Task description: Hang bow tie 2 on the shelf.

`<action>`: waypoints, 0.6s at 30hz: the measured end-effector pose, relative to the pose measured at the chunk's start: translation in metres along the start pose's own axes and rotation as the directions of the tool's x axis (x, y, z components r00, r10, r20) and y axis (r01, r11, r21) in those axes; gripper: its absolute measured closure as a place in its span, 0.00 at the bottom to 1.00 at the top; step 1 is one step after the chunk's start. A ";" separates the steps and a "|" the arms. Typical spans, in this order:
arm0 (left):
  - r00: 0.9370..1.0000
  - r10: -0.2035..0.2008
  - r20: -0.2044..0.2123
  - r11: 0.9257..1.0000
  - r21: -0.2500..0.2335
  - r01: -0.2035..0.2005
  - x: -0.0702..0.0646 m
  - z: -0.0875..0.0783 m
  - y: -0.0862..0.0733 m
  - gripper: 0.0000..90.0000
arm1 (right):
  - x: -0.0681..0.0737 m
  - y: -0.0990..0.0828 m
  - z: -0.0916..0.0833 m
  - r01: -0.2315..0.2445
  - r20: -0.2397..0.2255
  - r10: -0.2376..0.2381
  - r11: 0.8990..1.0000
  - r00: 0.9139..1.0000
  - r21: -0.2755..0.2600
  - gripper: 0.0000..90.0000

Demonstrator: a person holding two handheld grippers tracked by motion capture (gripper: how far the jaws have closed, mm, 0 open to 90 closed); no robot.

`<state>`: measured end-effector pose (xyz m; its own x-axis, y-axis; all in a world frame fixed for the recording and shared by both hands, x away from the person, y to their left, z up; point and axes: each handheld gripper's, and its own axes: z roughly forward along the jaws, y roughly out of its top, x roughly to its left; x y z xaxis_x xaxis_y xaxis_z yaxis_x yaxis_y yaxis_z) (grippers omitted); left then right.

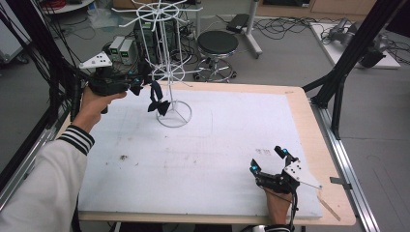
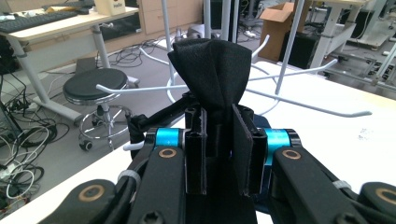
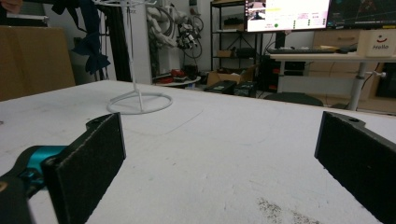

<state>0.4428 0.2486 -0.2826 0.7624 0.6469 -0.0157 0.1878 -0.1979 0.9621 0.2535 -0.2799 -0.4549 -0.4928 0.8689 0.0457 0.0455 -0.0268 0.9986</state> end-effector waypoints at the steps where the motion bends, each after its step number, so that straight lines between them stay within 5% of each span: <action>1: 1.000 0.000 -0.001 1.000 -0.003 0.000 0.000 0.000 0.000 0.84 | 0.000 0.000 0.000 -0.002 0.000 0.002 1.000 1.000 0.001 0.01; 18: 1.000 -0.018 -0.004 1.000 -0.016 0.018 0.002 -0.007 0.001 0.84 | 0.000 0.000 0.000 0.000 0.000 0.000 1.000 1.000 0.001 0.01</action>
<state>0.4408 0.2548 -0.2798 0.7561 0.6536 -0.0323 0.1919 -0.1743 0.9658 0.2533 -0.2798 -0.4549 -0.4928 0.8689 0.0458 0.0463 -0.0264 0.9986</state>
